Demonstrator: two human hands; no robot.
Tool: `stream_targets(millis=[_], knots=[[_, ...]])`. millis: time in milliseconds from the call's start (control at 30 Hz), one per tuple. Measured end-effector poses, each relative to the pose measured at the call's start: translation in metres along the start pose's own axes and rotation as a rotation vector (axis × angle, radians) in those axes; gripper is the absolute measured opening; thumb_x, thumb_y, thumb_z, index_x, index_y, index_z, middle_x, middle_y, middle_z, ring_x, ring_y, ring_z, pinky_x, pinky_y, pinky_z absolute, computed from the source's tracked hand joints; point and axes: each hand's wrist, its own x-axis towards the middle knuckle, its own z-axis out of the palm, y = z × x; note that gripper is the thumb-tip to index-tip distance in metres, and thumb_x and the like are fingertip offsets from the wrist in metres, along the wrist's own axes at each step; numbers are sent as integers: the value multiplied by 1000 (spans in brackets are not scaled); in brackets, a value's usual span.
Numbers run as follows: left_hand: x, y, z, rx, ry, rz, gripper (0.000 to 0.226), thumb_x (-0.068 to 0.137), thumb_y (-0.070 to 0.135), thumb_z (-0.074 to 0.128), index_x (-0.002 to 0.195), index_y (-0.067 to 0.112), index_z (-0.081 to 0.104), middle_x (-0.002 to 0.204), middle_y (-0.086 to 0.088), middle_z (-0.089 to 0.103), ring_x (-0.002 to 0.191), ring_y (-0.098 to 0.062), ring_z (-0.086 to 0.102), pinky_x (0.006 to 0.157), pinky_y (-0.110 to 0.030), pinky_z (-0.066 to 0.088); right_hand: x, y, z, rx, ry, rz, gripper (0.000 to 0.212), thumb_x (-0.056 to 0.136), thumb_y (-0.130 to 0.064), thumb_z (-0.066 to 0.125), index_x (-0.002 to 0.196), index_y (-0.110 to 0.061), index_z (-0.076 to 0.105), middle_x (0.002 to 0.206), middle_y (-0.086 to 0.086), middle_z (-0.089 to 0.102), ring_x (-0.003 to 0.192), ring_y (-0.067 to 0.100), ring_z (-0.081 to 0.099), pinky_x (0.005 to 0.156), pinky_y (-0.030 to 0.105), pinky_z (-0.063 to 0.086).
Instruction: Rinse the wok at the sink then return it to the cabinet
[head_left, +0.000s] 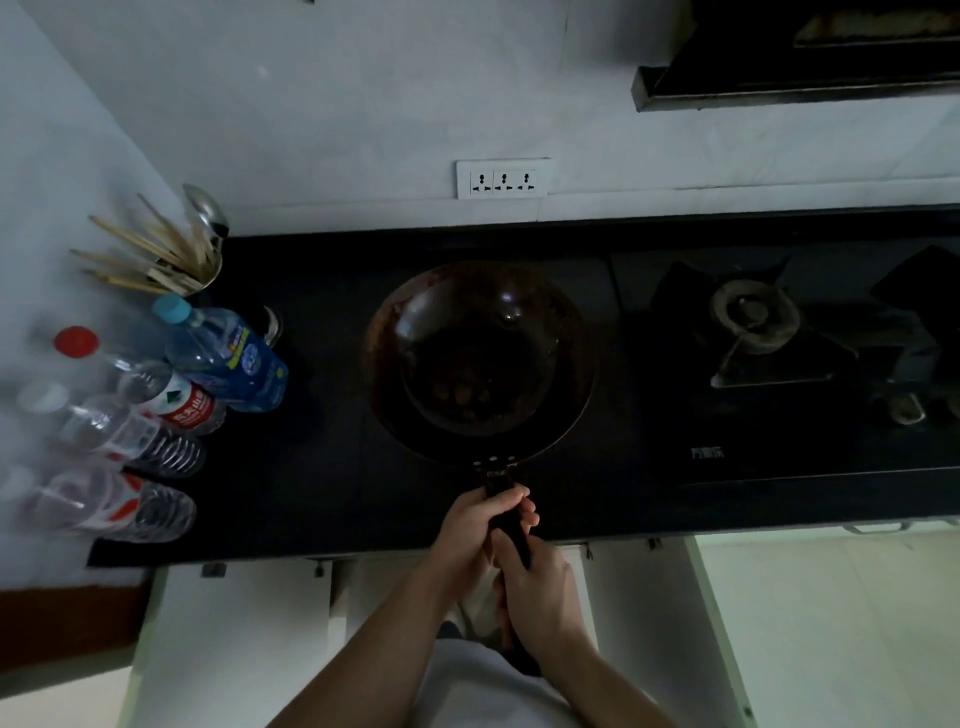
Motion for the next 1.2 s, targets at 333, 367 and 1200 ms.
stream_targets(millis=[333,367,1200], knots=[[1,7,-21,-20,-45,-91,15,90,10,64,101,0,69,85,-8,69,78,-18,69,73,-29,53,-6,-9,22,49,19,69,37,97,-38,52,79,-8,64,56,4,60,45,17,54,46,34,45],[1,8,-22,-26,-45,-106,17,91,11,65,103,0,70,87,-8,72,81,-18,71,75,-29,54,-6,-8,22,38,16,76,39,94,-42,53,78,-9,64,57,4,61,46,18,54,47,35,45],[-20,10,-19,117,25,-87,32,88,27,72,106,1,70,106,-12,76,96,-23,74,87,-37,56,0,-17,7,142,-183,158,26,100,-28,52,102,-4,61,74,14,72,54,29,65,56,39,57]])
